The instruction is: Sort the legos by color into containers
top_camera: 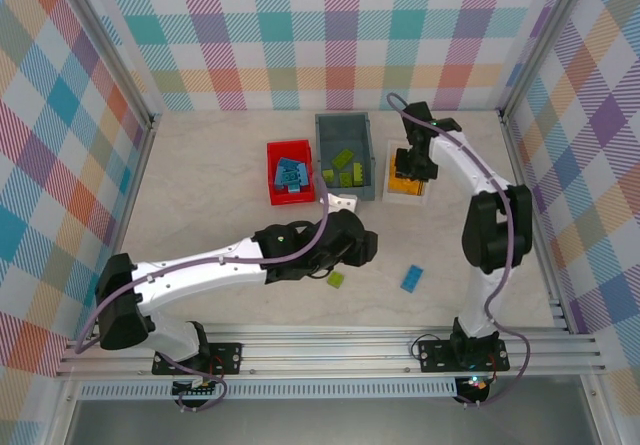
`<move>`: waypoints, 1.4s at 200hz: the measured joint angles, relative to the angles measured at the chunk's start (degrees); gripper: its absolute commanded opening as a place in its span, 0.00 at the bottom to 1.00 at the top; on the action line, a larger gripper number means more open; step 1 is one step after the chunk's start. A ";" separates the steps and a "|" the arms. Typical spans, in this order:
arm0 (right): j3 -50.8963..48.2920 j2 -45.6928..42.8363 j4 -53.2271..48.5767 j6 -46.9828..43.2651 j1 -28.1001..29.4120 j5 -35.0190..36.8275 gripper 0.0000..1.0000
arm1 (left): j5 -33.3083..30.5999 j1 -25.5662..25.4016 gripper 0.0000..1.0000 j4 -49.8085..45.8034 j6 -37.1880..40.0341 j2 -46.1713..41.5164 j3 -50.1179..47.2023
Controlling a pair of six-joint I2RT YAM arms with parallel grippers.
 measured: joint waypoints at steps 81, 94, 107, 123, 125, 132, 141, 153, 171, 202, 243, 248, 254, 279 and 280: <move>3.06 6.91 -0.02 1.70 -1.07 1.49 0.36 | -0.02 -1.03 0.60 0.39 0.87 2.19 1.18; 4.15 7.56 -0.09 1.73 -1.07 1.68 0.43 | -0.02 -1.07 0.60 0.39 0.87 2.21 1.18; 5.25 8.31 -0.15 1.86 -1.07 1.66 0.49 | -0.04 -1.20 0.60 0.39 0.87 2.23 1.18; 5.57 8.46 -0.09 1.95 -1.05 1.49 0.55 | -0.26 -1.55 0.61 0.39 0.87 2.25 1.18; 5.57 8.44 -0.11 1.77 -1.05 1.46 0.55 | -0.26 -1.62 0.61 0.39 0.87 2.25 1.18; 5.60 8.41 -0.13 1.84 -1.05 1.46 0.56 | -0.26 -1.81 0.61 0.39 0.87 2.25 1.18; 5.60 8.35 -0.17 1.90 -1.05 1.44 0.57 | -0.26 -2.05 0.61 0.39 0.87 2.29 1.18; 5.60 7.93 -0.24 1.92 -1.03 1.42 0.57 | -0.26 -2.21 0.62 0.37 0.87 2.54 1.18; 5.60 6.08 -0.46 1.92 -0.98 1.18 0.56 | -0.22 -2.25 0.64 0.39 0.96 3.39 1.25; 5.05 -2.03 -0.66 2.14 -0.98 0.74 0.56 | 0.52 -2.54 0.67 0.09 1.53 7.41 3.78; -1.36 -23.32 -0.46 3.63 -0.72 -0.28 0.60 | 2.75 -5.33 0.73 -0.70 3.52 18.40 11.56; -2.03 -25.64 -0.68 3.89 -0.72 -0.35 0.60 | 2.82 -5.75 0.74 -0.98 3.93 19.96 12.63; -3.06 -28.70 -0.85 4.22 -0.72 -0.68 0.61 | 2.89 -6.29 0.75 -1.44 4.33 22.05 14.21; -7.58 -40.57 -1.99 5.53 -0.72 -1.79 0.64 | 3.26 -7.89 0.78 -4.57 5.40 31.17 21.75; -7.72 -40.96 -2.05 5.62 -0.72 -1.79 0.64 | 3.28 -8.00 0.78 -4.98 5.55 32.04 22.47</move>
